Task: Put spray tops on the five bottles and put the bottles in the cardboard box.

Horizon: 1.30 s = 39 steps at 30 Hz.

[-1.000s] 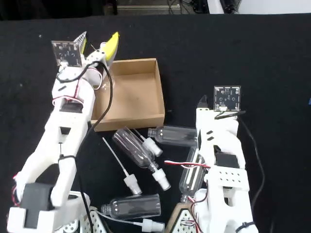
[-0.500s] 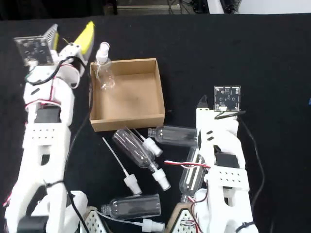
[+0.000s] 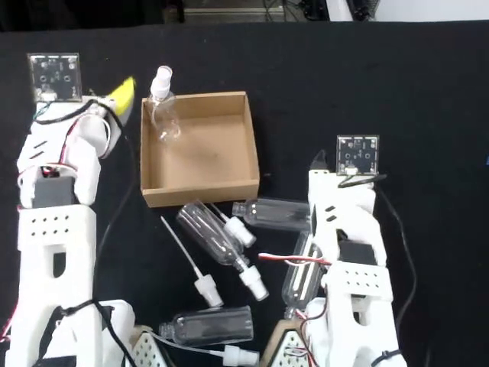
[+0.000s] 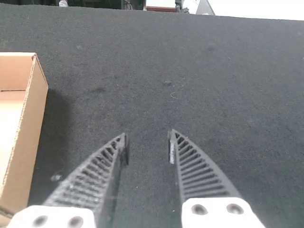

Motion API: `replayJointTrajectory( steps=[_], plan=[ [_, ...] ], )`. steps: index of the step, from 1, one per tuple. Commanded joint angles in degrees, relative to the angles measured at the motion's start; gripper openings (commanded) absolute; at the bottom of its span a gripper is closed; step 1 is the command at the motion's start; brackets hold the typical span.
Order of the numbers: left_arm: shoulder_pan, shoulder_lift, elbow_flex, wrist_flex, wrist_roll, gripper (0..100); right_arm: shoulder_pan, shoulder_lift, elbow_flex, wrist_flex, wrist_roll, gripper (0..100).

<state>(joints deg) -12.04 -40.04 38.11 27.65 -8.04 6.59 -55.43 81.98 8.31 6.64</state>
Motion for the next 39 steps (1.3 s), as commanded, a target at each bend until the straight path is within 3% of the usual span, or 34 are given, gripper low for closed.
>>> replayJointTrajectory(
  steps=[1, 9, 14, 17, 24, 27, 33, 39],
  plan=[
    [-0.75, -2.20, -8.22, 16.70, -4.22, 30, -0.88, 2.86, -0.31, -1.67, 0.53, 12.4],
    [-0.40, -2.20, -9.45, 29.10, -14.68, 29, -0.88, 2.86, -0.40, -1.67, 0.53, 12.4],
    [2.07, -2.29, -11.91, 39.91, -15.74, 29, -0.88, 2.86, -0.48, -1.67, 0.53, 12.4],
    [6.46, -2.20, -13.41, 47.82, -16.97, 29, -0.88, 2.86, -0.57, -1.67, 0.53, 12.4],
    [21.14, -2.11, -9.63, 60.75, -28.57, 29, -0.53, 2.86, -0.57, -1.67, 0.53, 12.4],
    [26.07, -2.11, -5.32, 58.99, -28.66, 29, -0.53, 2.86, -0.57, -1.67, 0.53, 12.4],
    [35.38, -2.20, 3.03, 47.47, -28.48, 29, -0.44, 2.86, -0.66, -1.67, 0.53, 12.4],
    [39.87, -1.49, 6.73, 34.11, -20.04, 29, -0.44, 2.86, -0.66, -1.67, 0.53, 12.4]
  ],
)
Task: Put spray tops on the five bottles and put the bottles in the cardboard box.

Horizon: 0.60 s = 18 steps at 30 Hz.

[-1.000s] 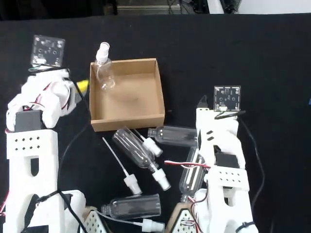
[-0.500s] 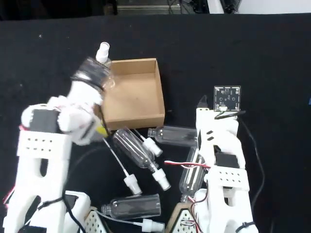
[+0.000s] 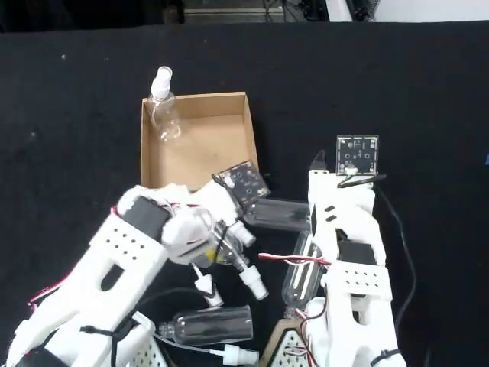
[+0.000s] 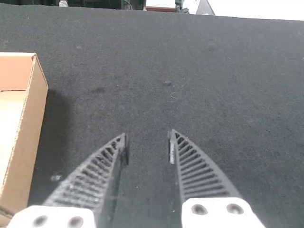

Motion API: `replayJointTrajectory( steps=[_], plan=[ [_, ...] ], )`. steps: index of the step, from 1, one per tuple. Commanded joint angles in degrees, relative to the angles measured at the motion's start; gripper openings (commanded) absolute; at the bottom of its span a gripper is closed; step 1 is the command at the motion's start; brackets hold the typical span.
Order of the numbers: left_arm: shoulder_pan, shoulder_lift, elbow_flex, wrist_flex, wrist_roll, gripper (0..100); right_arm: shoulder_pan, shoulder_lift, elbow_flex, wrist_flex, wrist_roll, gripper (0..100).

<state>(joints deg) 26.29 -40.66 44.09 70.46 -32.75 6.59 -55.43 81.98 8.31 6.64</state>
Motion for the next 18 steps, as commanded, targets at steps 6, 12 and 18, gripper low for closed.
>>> replayJointTrajectory(
  steps=[6, 12, 18],
  plan=[
    [1.98, -0.88, 6.99, -20.66, 10.99, 29, -0.44, 2.86, -0.66, -1.67, 0.53, 12.4],
    [1.80, -0.88, 10.33, -23.82, 11.78, 29, -0.44, 2.86, -0.66, -1.67, 0.53, 12.4],
    [0.66, -0.88, 14.29, -23.82, 8.53, 29, -0.44, 2.86, -0.66, -1.67, 0.53, 12.4]
  ],
)
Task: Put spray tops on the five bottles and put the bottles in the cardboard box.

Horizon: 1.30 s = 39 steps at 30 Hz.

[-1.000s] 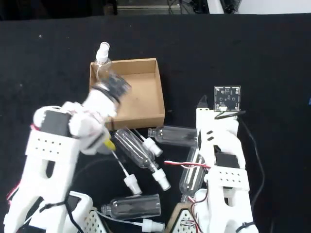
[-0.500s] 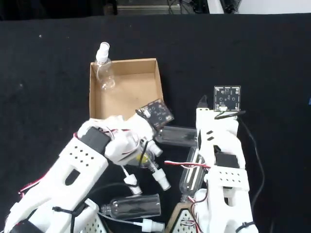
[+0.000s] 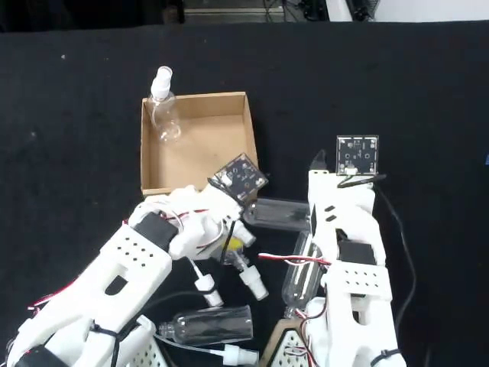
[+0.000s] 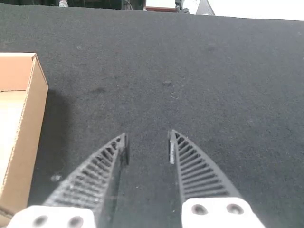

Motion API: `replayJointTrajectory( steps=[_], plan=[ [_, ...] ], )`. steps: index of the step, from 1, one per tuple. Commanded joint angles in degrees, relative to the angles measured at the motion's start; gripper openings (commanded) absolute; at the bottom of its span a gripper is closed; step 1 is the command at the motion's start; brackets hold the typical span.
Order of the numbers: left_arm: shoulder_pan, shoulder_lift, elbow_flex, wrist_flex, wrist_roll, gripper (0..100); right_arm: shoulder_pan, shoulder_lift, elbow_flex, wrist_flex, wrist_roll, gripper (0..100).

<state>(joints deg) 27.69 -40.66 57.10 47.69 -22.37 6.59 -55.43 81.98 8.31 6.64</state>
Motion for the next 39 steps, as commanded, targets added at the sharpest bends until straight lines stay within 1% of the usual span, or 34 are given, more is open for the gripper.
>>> replayJointTrajectory(
  steps=[1, 4, 6, 12, 14, 21, 28, 35, 39],
  plan=[
    [-1.27, -0.88, 1.89, -1.05, -2.29, 29, -0.44, 2.86, -0.66, -1.67, 0.53, 12.4],
    [-3.30, -1.23, 3.47, -0.97, -3.52, 29, -0.44, 2.86, -0.66, -1.67, 0.53, 12.4],
    [-4.35, -1.49, 3.82, 0.70, -4.22, 29, -0.44, 2.86, -0.66, -1.67, 0.53, 12.4],
    [-4.79, -1.58, -1.80, 13.27, -6.42, 29, -0.44, 2.86, -0.66, -1.67, 0.53, 12.4],
    [-4.79, -1.58, -3.12, 16.00, -7.56, 29, -0.44, 2.86, -0.66, -1.67, 0.53, 12.4],
    [-4.79, -1.49, -2.24, 19.16, -14.15, 29, -0.44, 2.86, -0.66, -1.67, 0.53, 12.4],
    [-4.18, -0.88, -3.03, 16.44, -19.34, 29, -0.53, 2.86, -0.66, -1.67, 0.53, 12.4],
    [-1.71, -0.79, 0.04, 9.67, -19.52, 29, -0.53, 2.86, -0.66, -1.67, 0.53, 12.4],
    [-1.89, -0.79, 2.51, 5.27, -19.52, 29, -0.53, 2.86, -0.57, -1.67, 0.53, 12.4]
  ],
)
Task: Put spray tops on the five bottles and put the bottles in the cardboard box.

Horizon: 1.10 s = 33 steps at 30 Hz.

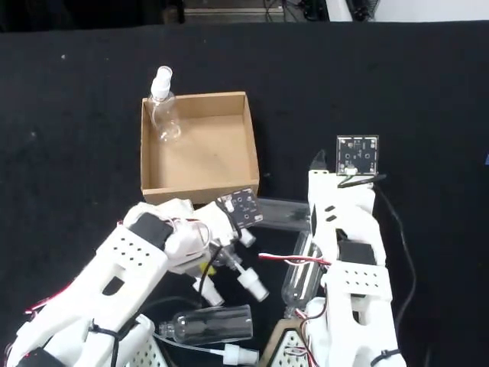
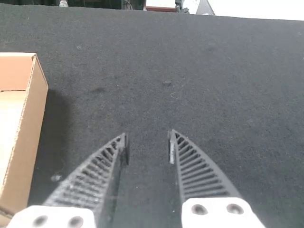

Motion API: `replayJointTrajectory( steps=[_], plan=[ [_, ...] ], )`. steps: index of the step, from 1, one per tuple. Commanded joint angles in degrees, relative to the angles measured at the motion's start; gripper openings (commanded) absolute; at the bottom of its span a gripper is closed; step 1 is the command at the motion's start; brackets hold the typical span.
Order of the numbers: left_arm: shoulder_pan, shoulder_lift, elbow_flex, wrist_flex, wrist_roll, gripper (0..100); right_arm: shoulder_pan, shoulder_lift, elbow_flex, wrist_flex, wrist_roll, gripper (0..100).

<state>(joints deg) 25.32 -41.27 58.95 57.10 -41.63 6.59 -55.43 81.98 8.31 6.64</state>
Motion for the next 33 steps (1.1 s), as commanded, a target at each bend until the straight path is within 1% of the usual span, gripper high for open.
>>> replayJointTrajectory(
  steps=[1, 4, 7, 13, 16, 20, 23, 26, 30, 33],
  plan=[
    [0.48, -0.18, 1.10, -5.01, -0.26, 29, -0.53, 2.86, -0.57, -1.67, 0.53, 12.4],
    [0.48, -0.18, 1.54, -6.15, -0.26, 29, -0.53, 2.86, -0.57, -1.67, 0.53, 12.4],
    [0.48, -0.18, 1.71, -5.36, -0.26, 29, -0.53, 2.86, -0.48, -1.67, 0.53, 12.4],
    [-0.57, -0.97, 0.92, 6.07, -0.44, 29, -0.53, 2.86, -0.40, -1.67, 0.53, 12.4],
    [-2.68, -0.97, -0.57, 9.05, -0.44, 29, -0.79, 2.86, -0.40, -1.67, 0.53, 12.4],
    [-7.16, -0.97, -2.24, 9.49, -0.62, 29, -0.62, 2.86, -0.31, -1.67, 0.53, 12.4],
    [-8.84, -0.97, -2.33, 9.67, -4.57, 29, -0.62, 2.86, -0.31, -1.67, 0.53, 12.4],
    [-8.48, -0.97, -2.33, 10.29, -6.68, 29, -0.70, 2.86, -0.40, -1.67, 0.53, 12.4],
    [-8.40, -1.05, -5.41, 10.37, -6.59, 29, -0.26, 2.86, -0.57, -1.67, 0.53, 12.4],
    [-8.22, -0.97, -9.27, 11.34, -6.51, 29, 1.49, 2.77, -0.75, -1.76, 0.53, 12.4]
  ],
)
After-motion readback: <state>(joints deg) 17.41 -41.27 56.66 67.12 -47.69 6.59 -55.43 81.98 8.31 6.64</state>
